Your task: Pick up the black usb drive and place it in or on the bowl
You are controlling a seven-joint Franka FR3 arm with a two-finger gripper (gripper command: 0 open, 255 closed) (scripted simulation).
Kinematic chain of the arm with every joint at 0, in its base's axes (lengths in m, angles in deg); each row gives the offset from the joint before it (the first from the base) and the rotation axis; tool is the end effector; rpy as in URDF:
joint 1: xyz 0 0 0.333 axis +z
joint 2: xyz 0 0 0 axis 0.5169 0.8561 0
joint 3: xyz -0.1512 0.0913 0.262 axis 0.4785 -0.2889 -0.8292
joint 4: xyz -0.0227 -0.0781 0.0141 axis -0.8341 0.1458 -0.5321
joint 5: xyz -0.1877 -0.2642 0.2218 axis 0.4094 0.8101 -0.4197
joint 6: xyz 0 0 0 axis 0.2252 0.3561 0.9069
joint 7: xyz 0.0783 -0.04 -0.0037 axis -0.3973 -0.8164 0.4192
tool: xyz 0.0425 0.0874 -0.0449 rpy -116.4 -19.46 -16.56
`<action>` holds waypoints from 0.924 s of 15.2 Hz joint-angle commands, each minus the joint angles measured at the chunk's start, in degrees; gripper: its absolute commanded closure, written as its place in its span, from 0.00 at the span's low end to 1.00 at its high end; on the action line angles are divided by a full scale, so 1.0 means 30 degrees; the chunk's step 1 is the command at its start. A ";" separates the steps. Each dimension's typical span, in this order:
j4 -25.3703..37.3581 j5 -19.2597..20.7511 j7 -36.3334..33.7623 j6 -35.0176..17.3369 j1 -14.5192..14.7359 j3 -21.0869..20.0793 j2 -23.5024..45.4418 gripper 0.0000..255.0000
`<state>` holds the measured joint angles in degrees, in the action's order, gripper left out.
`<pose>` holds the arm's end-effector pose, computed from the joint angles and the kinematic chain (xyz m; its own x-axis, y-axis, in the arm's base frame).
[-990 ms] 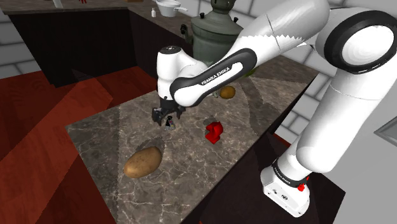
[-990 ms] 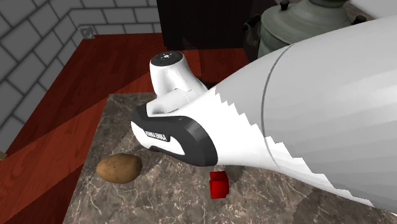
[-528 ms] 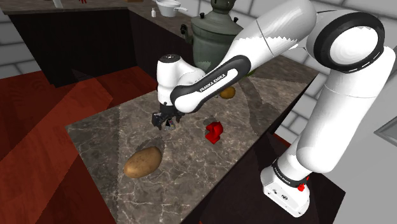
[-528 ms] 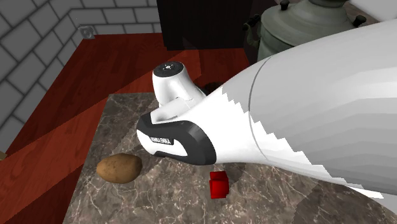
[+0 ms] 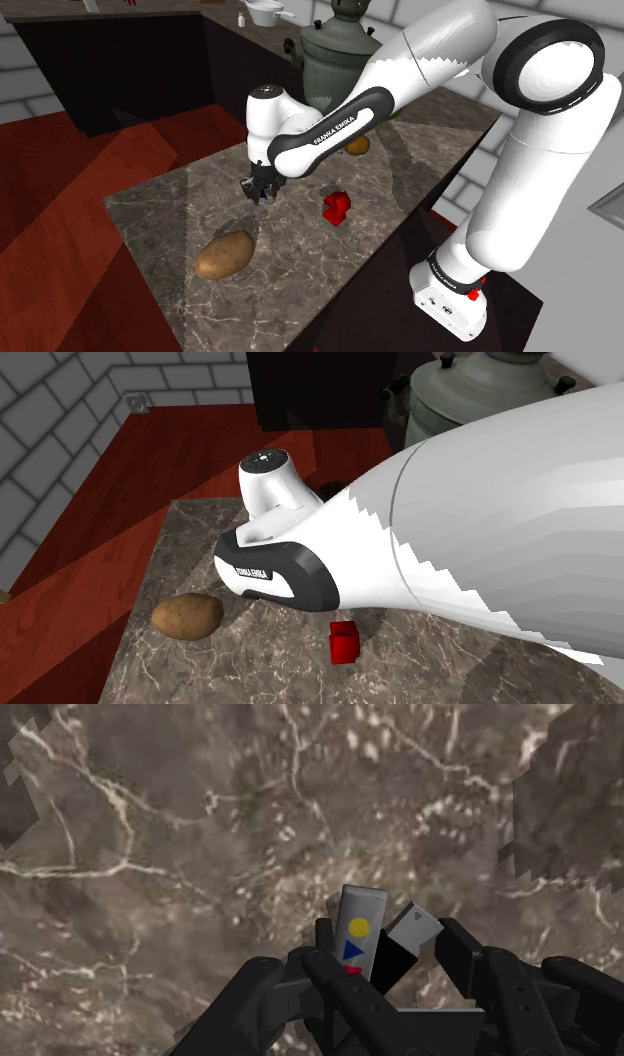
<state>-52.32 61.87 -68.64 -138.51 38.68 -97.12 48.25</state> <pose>0.4754 0.2989 0.2902 0.9956 -0.0909 0.0210 -0.0909 -0.9959 0.0014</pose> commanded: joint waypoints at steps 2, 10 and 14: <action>-0.0020 0.0001 0.0002 0.0015 -0.0011 0.0016 0.0024 1.00; 0.0124 -0.0411 0.0294 0.0663 -0.0134 -0.0141 -0.0546 1.00; 0.0390 -0.0921 0.0652 0.1559 -0.0260 -0.0301 -0.1262 1.00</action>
<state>-51.49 59.47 -67.05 -134.58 38.04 -97.96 44.92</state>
